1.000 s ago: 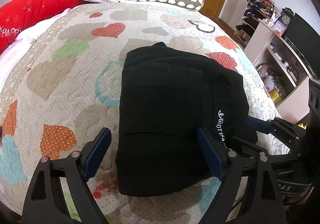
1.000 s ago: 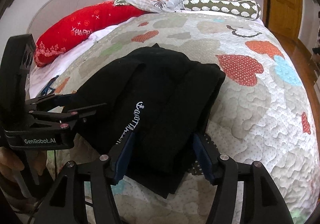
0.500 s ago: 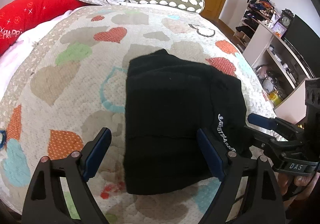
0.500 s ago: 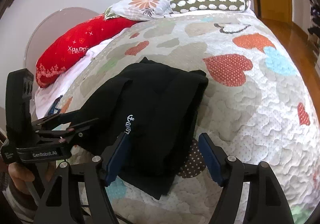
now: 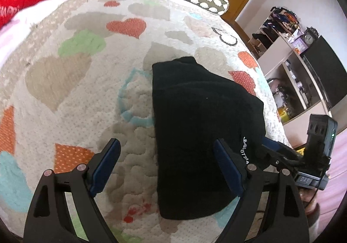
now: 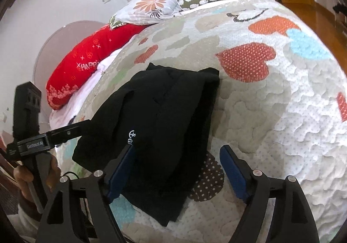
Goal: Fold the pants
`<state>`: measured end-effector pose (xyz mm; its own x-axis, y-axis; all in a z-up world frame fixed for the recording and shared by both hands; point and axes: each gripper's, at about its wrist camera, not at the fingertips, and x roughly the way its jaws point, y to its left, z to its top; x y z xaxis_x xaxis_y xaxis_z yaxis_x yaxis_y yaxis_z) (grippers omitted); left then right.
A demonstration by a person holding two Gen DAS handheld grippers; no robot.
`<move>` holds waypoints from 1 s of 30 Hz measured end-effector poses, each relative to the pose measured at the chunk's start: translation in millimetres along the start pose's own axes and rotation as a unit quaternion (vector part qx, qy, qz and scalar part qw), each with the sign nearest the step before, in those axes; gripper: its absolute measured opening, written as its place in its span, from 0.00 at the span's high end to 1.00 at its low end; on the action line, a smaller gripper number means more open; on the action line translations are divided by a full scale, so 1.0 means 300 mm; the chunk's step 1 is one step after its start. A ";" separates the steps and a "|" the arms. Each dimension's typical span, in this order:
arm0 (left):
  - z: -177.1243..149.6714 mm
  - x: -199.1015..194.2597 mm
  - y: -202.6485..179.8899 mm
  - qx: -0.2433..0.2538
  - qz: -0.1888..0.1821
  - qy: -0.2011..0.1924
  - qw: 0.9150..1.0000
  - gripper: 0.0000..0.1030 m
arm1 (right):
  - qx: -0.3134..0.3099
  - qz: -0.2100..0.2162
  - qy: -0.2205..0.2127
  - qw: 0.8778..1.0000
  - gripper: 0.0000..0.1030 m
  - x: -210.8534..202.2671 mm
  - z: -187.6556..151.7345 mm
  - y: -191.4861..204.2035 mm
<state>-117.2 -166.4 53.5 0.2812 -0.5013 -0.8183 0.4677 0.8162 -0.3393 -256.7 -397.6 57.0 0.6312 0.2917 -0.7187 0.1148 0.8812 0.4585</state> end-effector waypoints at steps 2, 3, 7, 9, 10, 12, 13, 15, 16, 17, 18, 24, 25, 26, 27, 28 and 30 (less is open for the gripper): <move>-0.001 0.017 0.000 -0.002 -0.005 0.004 1.000 0.15 | -0.001 0.008 -0.002 1.000 0.20 0.012 0.004 -0.005; 0.000 0.024 -0.002 -0.002 -0.010 0.005 1.000 0.15 | -0.002 0.013 -0.003 1.000 0.19 0.019 0.007 -0.006; 0.008 0.046 -0.005 -0.002 -0.021 0.009 1.000 0.14 | -0.006 0.030 -0.008 0.999 0.17 0.047 0.021 -0.009; 0.013 0.057 -0.002 -0.005 -0.025 0.011 1.000 0.14 | -0.013 0.036 -0.010 0.999 0.15 0.062 0.026 -0.007; 0.016 0.062 0.001 -0.006 -0.028 0.012 1.000 0.12 | -0.016 0.037 -0.011 0.999 0.15 0.068 0.028 -0.006; 0.019 0.074 0.008 -0.011 -0.031 0.015 0.999 0.10 | -0.021 0.041 -0.012 0.999 0.10 0.080 0.032 -0.001; 0.020 0.077 0.009 -0.013 -0.033 0.015 0.999 0.09 | -0.021 0.046 -0.013 0.999 0.08 0.086 0.034 0.002; 0.020 0.085 0.015 -0.017 -0.037 0.015 0.999 0.07 | -0.023 0.050 -0.015 0.998 0.05 0.095 0.040 0.009; 0.020 0.090 0.019 -0.020 -0.038 0.015 0.999 0.04 | -0.025 0.049 -0.014 0.998 0.05 0.100 0.041 0.012; 0.019 0.095 0.023 -0.025 -0.040 0.014 0.999 0.02 | -0.029 0.048 -0.014 0.998 0.05 0.104 0.042 0.017; 0.019 0.102 0.027 -0.029 -0.042 0.015 0.999 0.01 | -0.031 0.048 -0.014 0.998 0.05 0.107 0.043 0.020; 0.010 0.115 -0.001 -0.015 -0.029 0.012 0.999 0.00 | -0.033 0.039 -0.010 0.999 0.22 0.107 0.042 0.028; 0.007 0.117 -0.011 -0.007 -0.027 0.013 1.000 0.00 | -0.033 0.038 -0.010 0.999 0.31 0.107 0.043 0.029; 0.002 0.117 -0.022 0.002 -0.029 0.013 1.000 0.00 | -0.032 0.039 -0.010 0.999 0.44 0.104 0.041 0.028; -0.001 0.118 -0.030 0.009 -0.031 0.013 0.999 0.02 | -0.029 0.048 -0.008 0.998 0.50 0.099 0.037 0.026; -0.005 0.116 -0.042 0.019 -0.035 0.013 0.999 0.14 | -0.027 0.051 -0.009 0.998 0.53 0.094 0.036 0.028; -0.009 0.094 -0.070 0.038 -0.038 0.007 0.999 0.27 | -0.035 0.052 -0.016 0.998 0.62 0.073 0.042 0.046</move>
<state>-121.3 -196.8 36.3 0.2309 -0.5564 -0.7982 0.5497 0.7515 -0.3649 -231.6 -383.7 54.3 0.6619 0.3721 -0.6507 -0.0062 0.8708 0.4916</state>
